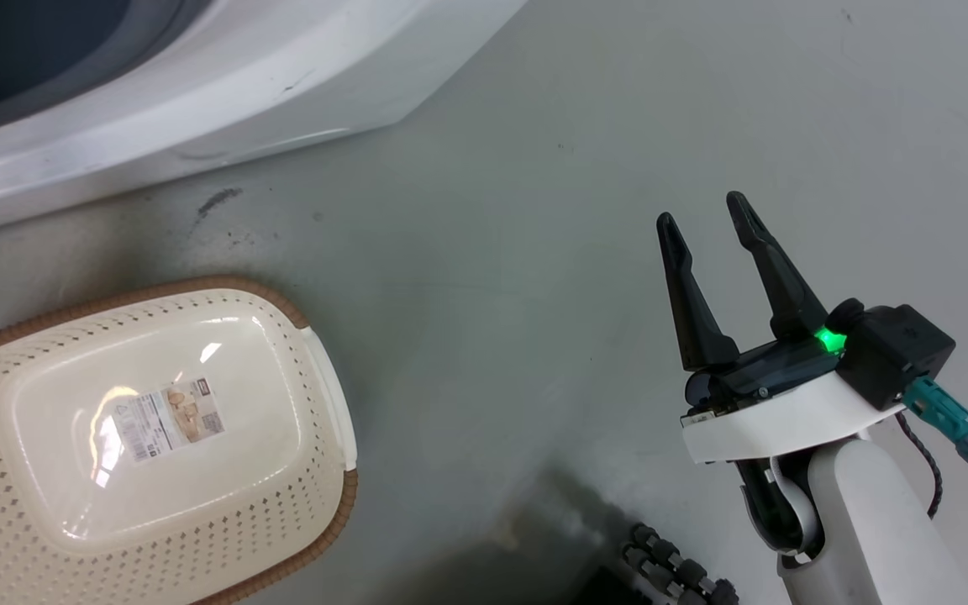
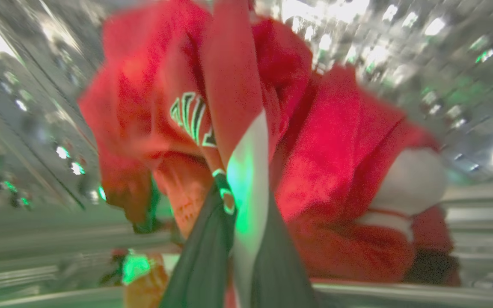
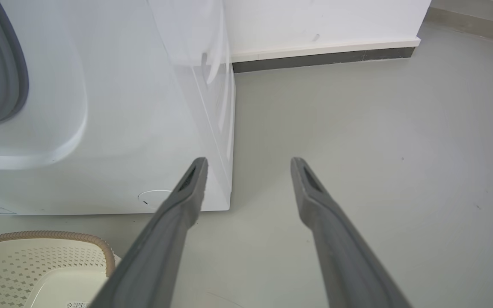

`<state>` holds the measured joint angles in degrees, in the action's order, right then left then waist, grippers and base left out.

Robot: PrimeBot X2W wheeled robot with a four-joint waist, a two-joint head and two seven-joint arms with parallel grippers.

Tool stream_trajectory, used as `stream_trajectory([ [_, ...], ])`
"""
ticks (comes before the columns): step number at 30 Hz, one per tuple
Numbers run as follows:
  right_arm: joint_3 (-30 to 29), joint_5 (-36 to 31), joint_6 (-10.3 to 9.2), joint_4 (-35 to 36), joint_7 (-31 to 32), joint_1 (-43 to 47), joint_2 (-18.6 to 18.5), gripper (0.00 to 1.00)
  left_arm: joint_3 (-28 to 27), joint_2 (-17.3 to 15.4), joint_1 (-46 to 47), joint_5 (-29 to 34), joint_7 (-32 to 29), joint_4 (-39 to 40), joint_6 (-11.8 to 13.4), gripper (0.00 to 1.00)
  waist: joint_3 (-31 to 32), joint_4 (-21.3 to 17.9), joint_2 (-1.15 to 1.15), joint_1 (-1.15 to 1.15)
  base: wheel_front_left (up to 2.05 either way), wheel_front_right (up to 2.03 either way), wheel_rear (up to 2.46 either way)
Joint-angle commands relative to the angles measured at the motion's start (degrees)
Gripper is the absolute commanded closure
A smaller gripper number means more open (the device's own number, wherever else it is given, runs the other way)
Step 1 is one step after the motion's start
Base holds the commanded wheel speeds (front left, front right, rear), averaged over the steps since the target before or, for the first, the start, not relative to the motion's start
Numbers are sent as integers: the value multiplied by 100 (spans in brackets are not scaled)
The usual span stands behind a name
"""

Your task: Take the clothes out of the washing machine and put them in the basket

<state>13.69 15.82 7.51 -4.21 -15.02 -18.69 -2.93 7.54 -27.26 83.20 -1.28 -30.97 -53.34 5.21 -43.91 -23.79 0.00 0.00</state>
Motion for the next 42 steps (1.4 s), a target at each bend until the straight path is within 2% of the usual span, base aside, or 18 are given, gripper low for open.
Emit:
stream_trajectory([
  [1,-24,-23,-4,-33,-22,-33,8,0,-2,-35,-176,-33,246,134,35,100,104,27,0,0,0,0,0],
  [9,-245,-208,-4,-162,-22,186,8,0,-175,173,-1240,-377,2274,519,80,100,799,270,0,0,0,0,0],
  [14,-354,-344,-4,-285,-22,406,5,0,-344,406,-1828,-709,3341,246,-11,100,1386,454,0,0,0,0,0],
  [20,-507,-498,-4,-427,-22,715,6,0,-423,711,-2409,-969,4274,-236,-184,100,2081,668,0,0,0,0,0],
  [23,-562,-577,-4,-481,-22,885,5,0,-466,886,-2677,-1087,4503,-380,-263,100,2404,774,0,0,0,0,0],
  [28,-618,-648,-3,-549,-23,1089,6,0,-513,983,-3062,-1174,4612,-361,-381,100,2780,887,0,0,0,0,0],
  [36,-744,-716,-3,-493,63,1393,6,0,-767,1176,-3928,-1144,4622,824,-533,100,3338,1080,0,0,0,0,0],
  [42,-875,-783,-4,-371,192,1646,7,0,-867,1471,-4621,-1005,4617,1855,-608,100,3656,1255,0,0,0,0,0],
])
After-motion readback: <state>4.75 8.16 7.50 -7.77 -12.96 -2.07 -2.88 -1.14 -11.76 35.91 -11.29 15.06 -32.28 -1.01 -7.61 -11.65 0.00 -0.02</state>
